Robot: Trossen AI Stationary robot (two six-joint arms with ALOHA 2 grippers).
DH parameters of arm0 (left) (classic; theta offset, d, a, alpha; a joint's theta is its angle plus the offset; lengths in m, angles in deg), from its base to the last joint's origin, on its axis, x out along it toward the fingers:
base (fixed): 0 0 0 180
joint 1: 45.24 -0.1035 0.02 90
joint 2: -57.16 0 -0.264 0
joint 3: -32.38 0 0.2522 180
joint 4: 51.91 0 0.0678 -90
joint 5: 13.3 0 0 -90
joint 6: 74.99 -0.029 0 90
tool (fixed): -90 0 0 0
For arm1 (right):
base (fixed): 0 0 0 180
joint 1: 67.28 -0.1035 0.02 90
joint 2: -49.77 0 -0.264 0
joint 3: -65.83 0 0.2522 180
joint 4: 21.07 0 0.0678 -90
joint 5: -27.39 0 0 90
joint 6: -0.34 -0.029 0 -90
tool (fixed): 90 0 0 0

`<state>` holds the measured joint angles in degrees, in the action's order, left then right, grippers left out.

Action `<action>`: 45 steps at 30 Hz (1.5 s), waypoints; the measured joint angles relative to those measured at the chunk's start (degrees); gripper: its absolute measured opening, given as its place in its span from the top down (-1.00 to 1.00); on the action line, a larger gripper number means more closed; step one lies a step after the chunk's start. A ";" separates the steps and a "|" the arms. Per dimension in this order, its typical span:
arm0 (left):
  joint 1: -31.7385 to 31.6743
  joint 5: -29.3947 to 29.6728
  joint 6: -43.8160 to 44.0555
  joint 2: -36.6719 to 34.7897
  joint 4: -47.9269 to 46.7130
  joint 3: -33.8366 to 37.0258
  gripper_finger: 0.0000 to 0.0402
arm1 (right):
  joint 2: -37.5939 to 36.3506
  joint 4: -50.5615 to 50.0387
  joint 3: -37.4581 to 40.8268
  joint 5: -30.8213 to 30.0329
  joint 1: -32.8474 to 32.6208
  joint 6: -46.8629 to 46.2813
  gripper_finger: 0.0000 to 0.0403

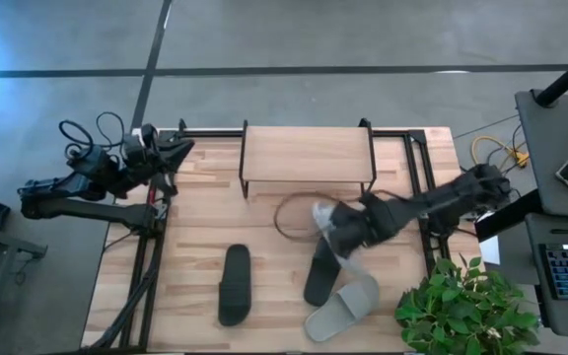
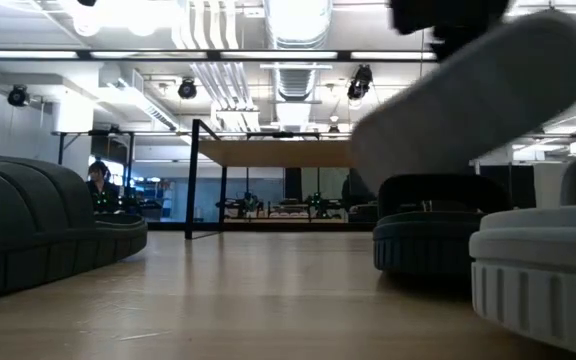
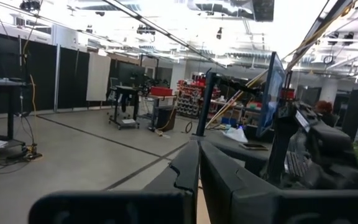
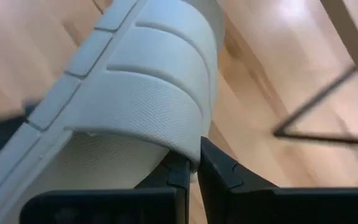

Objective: Pick and place slides into the shelf
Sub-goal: Put the right gray slide under the shelf

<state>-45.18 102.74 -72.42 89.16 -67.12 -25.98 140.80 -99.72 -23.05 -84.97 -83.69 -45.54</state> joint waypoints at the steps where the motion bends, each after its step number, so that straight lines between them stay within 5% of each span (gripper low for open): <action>1: 0.00 -0.01 0.01 0.29 0.02 -0.02 1.00 | 0.30 1.56 -0.50 1.20 1.61 2.01 0.94; 8: -0.02 -0.01 0.04 1.38 0.38 -0.07 1.00 | 6.14 7.69 -4.39 5.66 10.49 10.91 0.94; 25: -0.04 -0.03 0.17 1.02 0.54 -0.22 1.00 | 30.46 4.99 -21.70 -8.16 13.69 12.64 0.92; 38: -0.04 -0.05 0.19 0.69 0.54 -0.22 1.00 | 32.14 -0.07 -29.41 -6.33 13.66 15.65 0.12; 45: -0.04 -0.05 0.17 0.69 0.54 -0.22 1.00 | 30.98 -5.50 -29.58 -3.84 12.30 16.06 -0.06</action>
<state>-45.23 102.69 -72.25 89.85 -66.58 -26.20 171.78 -105.22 -52.63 -88.81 -71.39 -29.48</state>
